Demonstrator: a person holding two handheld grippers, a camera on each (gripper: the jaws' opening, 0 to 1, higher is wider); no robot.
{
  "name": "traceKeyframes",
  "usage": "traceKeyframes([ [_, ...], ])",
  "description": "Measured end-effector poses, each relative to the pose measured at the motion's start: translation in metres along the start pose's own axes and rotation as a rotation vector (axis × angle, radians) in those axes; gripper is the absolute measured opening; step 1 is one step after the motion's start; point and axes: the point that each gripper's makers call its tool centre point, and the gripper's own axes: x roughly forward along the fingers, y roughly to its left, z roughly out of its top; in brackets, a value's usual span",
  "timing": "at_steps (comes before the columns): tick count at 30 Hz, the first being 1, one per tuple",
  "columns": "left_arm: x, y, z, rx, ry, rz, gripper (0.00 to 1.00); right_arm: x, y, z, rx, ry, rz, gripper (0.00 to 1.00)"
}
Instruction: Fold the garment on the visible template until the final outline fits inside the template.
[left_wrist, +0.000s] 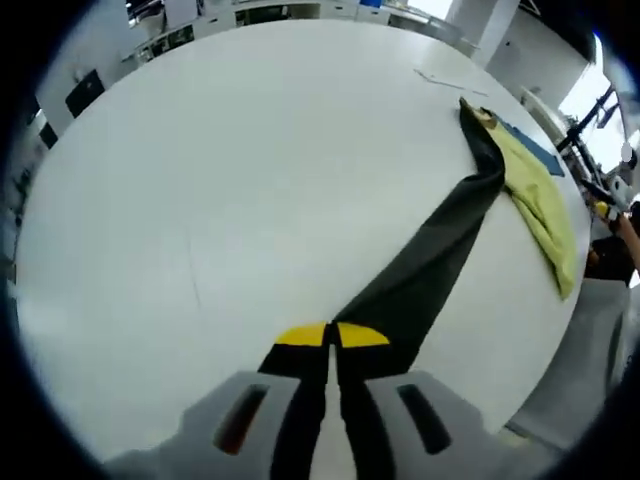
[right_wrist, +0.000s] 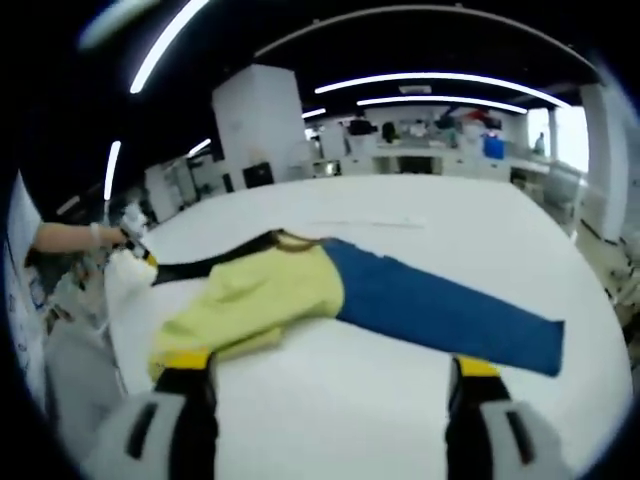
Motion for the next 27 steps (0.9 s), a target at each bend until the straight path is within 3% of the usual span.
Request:
traceKeyframes([
  [3,0.005,0.011,0.002,-0.009,0.024,0.020,0.00,0.007,0.005,0.000,0.006,-0.004,0.011,0.97],
  [7,0.006,0.016,0.004,-0.038,0.027,0.028,0.00,0.017,0.018,0.001,-0.019,0.008,0.021,0.88],
  [14,0.011,0.023,-0.004,-0.055,0.059,0.057,0.00,0.060,0.066,0.002,-0.147,0.054,0.126,0.83],
  [16,0.012,0.027,-0.001,-0.064,0.061,0.058,0.00,0.074,0.078,-0.001,-0.188,0.078,0.160,0.83],
  [20,0.015,0.040,0.007,-0.067,0.065,0.064,0.00,0.101,0.098,0.004,-0.204,0.065,0.187,0.80],
  [24,0.014,0.049,0.005,-0.036,0.089,0.091,0.00,0.119,0.107,0.005,-0.234,0.065,0.184,0.70],
  [27,0.013,0.051,0.004,-0.032,0.092,0.093,0.00,0.128,0.111,-0.002,-0.237,0.099,0.189,0.69],
])
